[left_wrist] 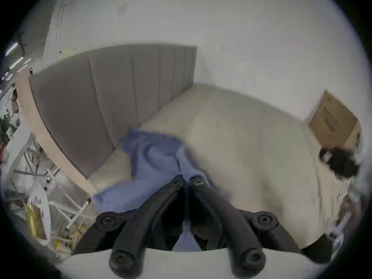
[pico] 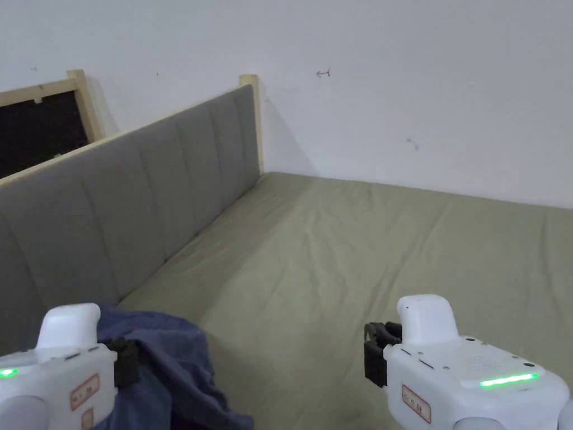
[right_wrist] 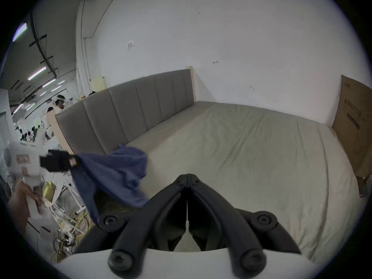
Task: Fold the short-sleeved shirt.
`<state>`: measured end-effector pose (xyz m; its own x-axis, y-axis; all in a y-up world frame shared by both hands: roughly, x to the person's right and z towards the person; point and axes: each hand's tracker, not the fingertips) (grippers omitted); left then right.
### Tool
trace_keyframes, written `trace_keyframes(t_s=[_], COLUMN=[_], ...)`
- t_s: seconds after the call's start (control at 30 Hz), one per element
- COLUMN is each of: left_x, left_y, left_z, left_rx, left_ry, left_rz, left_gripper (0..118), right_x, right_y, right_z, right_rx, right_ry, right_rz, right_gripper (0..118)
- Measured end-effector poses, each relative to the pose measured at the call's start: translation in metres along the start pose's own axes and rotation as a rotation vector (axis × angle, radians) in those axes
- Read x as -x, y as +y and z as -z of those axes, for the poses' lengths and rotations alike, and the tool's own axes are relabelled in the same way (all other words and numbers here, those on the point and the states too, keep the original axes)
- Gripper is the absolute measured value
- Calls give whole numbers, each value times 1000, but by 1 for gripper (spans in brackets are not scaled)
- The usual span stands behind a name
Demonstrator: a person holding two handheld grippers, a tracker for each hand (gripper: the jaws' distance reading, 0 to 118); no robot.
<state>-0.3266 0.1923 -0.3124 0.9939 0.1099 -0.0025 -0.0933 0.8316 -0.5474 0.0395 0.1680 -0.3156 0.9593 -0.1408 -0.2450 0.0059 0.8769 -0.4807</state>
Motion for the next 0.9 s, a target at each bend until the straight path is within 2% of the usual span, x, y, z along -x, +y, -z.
trace_keyframes(t_s=[0.17,0.4,0.53,0.7,0.83,0.9], left_x=[-78,-235,-333,-431,-483,-497], left_y=[50,53,33,-1,-30,-46], left_z=[-35,-35,-27,-19,-5,12], left_rx=[-123,-106,-22,100,205,299], left_ry=[-126,-457,-657,-821,-898,-844], left_rz=[133,245,309,382,415,421], left_gripper=[3,3,3,3,3,3], right_x=[-37,-109,-154,-205,-233,-243], right_y=[6,-6,-21,-45,-66,-73], right_z=[-57,-157,-212,-265,-286,-287], right_rx=[-106,-202,-222,-246,-234,-206], right_ry=[-80,-264,-401,-534,-606,-618], right_rz=[47,98,129,248,318,344], right_gripper=[0,0,0,0,0,0])
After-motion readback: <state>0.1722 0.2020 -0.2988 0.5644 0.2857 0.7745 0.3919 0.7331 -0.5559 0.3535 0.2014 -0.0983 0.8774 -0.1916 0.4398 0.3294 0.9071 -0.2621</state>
